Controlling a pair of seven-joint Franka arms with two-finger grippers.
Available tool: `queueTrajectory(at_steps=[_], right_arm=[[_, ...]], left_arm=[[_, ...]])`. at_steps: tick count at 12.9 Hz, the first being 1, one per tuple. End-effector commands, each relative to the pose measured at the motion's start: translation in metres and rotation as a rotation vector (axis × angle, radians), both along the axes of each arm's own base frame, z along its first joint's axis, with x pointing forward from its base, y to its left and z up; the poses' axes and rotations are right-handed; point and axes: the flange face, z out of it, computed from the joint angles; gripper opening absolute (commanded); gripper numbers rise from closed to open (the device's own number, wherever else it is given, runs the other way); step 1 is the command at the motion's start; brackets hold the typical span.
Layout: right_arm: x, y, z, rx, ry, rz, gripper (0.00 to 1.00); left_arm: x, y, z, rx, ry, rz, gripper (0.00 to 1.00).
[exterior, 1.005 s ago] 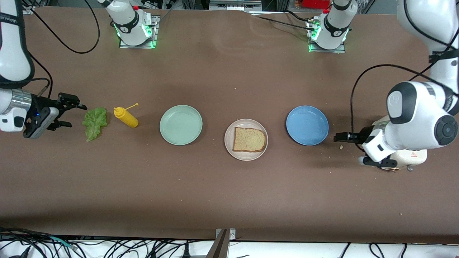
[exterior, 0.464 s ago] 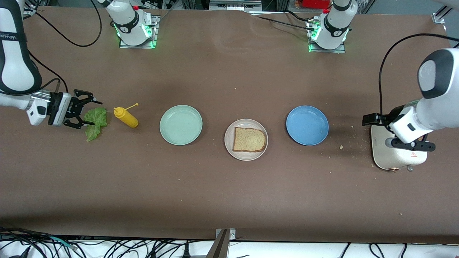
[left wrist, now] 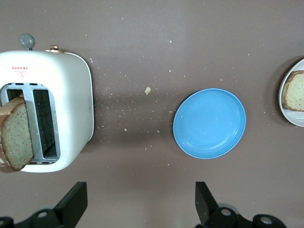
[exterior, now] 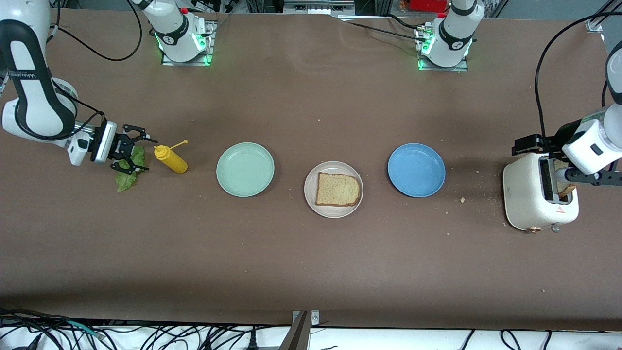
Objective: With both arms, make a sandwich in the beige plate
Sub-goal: 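Grasp the yellow mustard bottle with the right gripper while the left gripper grips toast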
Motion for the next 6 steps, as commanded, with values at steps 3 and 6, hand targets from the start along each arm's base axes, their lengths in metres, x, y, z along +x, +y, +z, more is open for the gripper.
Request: queueTrajectory(at_steps=[3, 6], right_arm=[[-0.005, 0.008, -0.042, 0.072, -0.073, -0.023, 0.99], [-0.005, 0.019, -0.056, 0.100, -0.090, -0.030, 0.99]], left_arm=[[0.000, -0.001, 0.022, 0.040, -0.016, -0.003, 1.00], [0.002, -0.001, 0.027, 0.042, -0.028, 0.005, 1.00]])
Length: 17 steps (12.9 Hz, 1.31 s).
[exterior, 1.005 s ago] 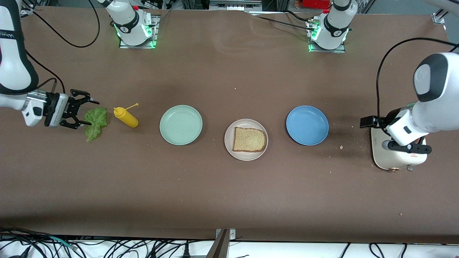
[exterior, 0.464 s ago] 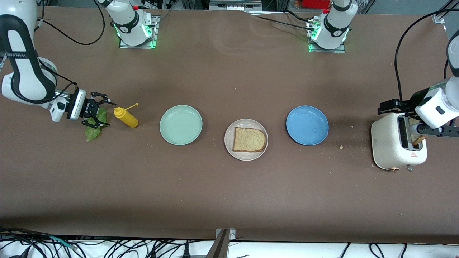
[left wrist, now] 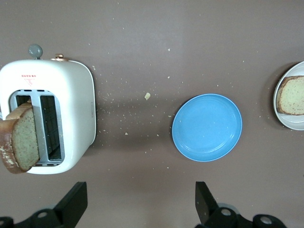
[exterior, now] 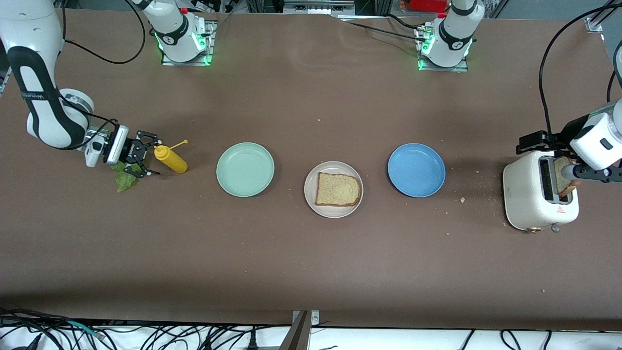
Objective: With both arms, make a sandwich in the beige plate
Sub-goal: 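Grasp the yellow mustard bottle with the right gripper while the left gripper grips toast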
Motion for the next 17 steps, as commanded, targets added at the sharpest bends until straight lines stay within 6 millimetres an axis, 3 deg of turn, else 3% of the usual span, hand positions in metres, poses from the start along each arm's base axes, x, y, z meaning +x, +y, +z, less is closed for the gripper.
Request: queueTrajectory(at_steps=[1, 5, 6, 7, 8, 9, 10, 12, 17], right_arm=[[0.005, 0.012, -0.004, 0.014, -0.026, -0.010, 0.99], [0.013, 0.041, -0.003, 0.027, -0.040, -0.031, 0.99], [0.013, 0.041, -0.004, 0.025, -0.041, -0.040, 0.88], [0.014, 0.044, -0.005, 0.012, -0.054, -0.032, 0.63], [0.015, 0.043, -0.005, 0.000, -0.070, -0.023, 0.28], [0.016, 0.042, -0.004, -0.009, -0.076, -0.024, 0.08], [0.019, 0.044, -0.002, -0.031, -0.085, -0.023, 0.00], [0.033, 0.061, 0.014, -0.100, -0.120, -0.011, 0.00], [0.093, 0.148, 0.067, -0.278, -0.102, 0.012, 0.00]], left_arm=[[0.000, 0.000, 0.008, 0.041, 0.002, 0.007, 1.00], [0.000, 0.001, 0.008, 0.042, 0.002, 0.010, 1.00], [0.000, 0.002, 0.008, 0.042, 0.002, 0.012, 1.00], [-0.001, 0.002, 0.008, 0.042, 0.004, 0.012, 1.00], [-0.001, 0.002, 0.008, 0.042, 0.004, 0.012, 1.00], [-0.001, 0.003, 0.008, 0.042, 0.004, 0.013, 1.00], [-0.001, 0.003, 0.008, 0.049, 0.004, 0.013, 1.00], [-0.001, 0.005, 0.008, 0.062, 0.005, 0.011, 1.00], [-0.001, 0.003, 0.008, 0.063, 0.005, 0.008, 1.00]])
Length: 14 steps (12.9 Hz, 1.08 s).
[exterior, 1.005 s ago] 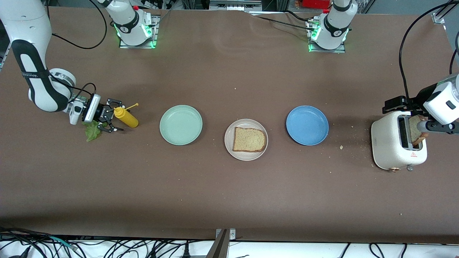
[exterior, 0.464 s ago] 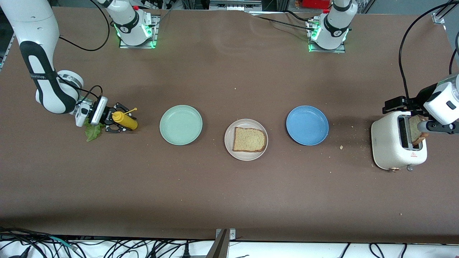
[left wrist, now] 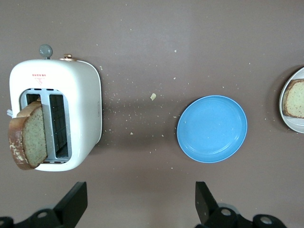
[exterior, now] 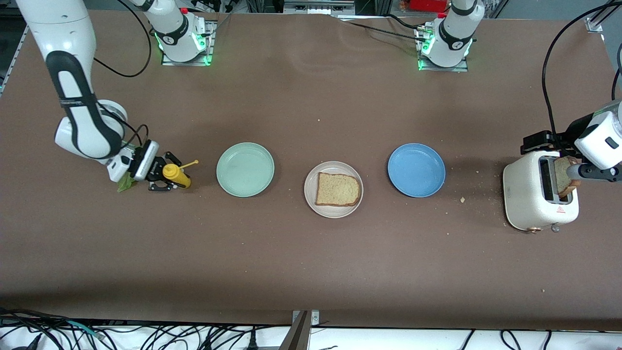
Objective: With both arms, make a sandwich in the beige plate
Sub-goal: 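Lift the mustard bottle and carry it over the beige plate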
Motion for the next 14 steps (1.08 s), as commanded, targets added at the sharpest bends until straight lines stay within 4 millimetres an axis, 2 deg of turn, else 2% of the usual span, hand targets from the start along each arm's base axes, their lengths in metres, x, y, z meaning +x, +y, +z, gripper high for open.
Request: queueTrajectory(at_steps=[1, 4, 5, 8, 9, 10, 14], right_arm=[[0.030, 0.044, 0.039, -0.119, 0.016, 0.010, 0.00], [0.057, 0.096, 0.080, -0.265, 0.065, 0.021, 0.00], [0.062, 0.120, 0.093, -0.327, 0.071, 0.025, 0.00], [0.065, 0.185, 0.116, -0.484, 0.056, 0.012, 0.00], [0.064, 0.210, 0.117, -0.536, 0.048, 0.004, 0.00], [0.065, 0.227, 0.119, -0.578, 0.037, -0.016, 0.00], [0.066, 0.295, 0.105, -0.742, 0.004, -0.056, 0.00]], left_arm=[[-0.001, 0.000, 0.006, 0.039, 0.005, -0.004, 1.00], [-0.001, 0.000, 0.006, 0.039, 0.005, -0.004, 1.00], [-0.001, 0.000, 0.006, 0.039, 0.005, -0.004, 1.00], [-0.001, 0.000, 0.006, 0.039, 0.005, -0.004, 1.00], [-0.001, 0.000, 0.006, 0.039, 0.005, -0.004, 1.00], [-0.001, 0.000, 0.005, 0.040, 0.007, -0.006, 1.00], [-0.001, 0.000, 0.006, 0.039, 0.005, -0.006, 1.00]])
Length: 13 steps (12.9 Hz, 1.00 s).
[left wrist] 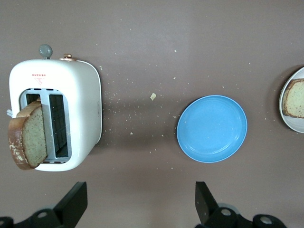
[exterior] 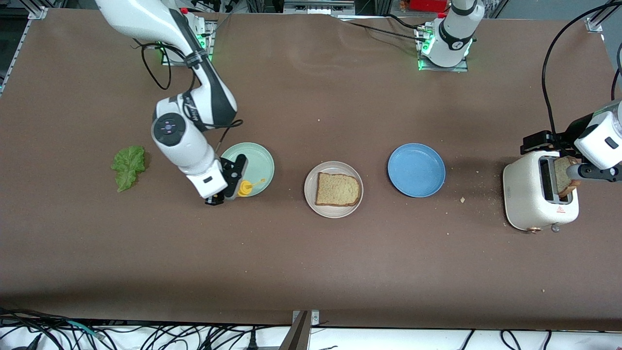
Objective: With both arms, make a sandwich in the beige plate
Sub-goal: 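Lift the mustard bottle and carry it over the beige plate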
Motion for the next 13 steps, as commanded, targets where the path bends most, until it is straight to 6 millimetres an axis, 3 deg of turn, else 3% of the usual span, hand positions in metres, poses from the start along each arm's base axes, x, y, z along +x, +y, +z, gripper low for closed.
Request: queueTrajectory(at_steps=[1, 3, 7, 13], right_arm=[[0.015, 0.044, -0.011, -0.151, -0.032, -0.015, 0.00], [0.011, 0.083, -0.023, -0.280, -0.057, -0.039, 0.00], [-0.021, 0.152, -0.046, -0.433, -0.131, -0.076, 0.00], [-0.049, 0.189, -0.077, -0.584, -0.220, -0.016, 0.00]], left_arm=[[-0.001, 0.000, 0.006, 0.040, 0.005, -0.005, 1.00], [0.000, 0.000, 0.005, 0.040, 0.005, -0.005, 1.00], [-0.001, 0.000, 0.005, 0.040, 0.006, -0.005, 1.00], [0.000, 0.001, 0.006, 0.045, 0.004, -0.006, 1.00]])
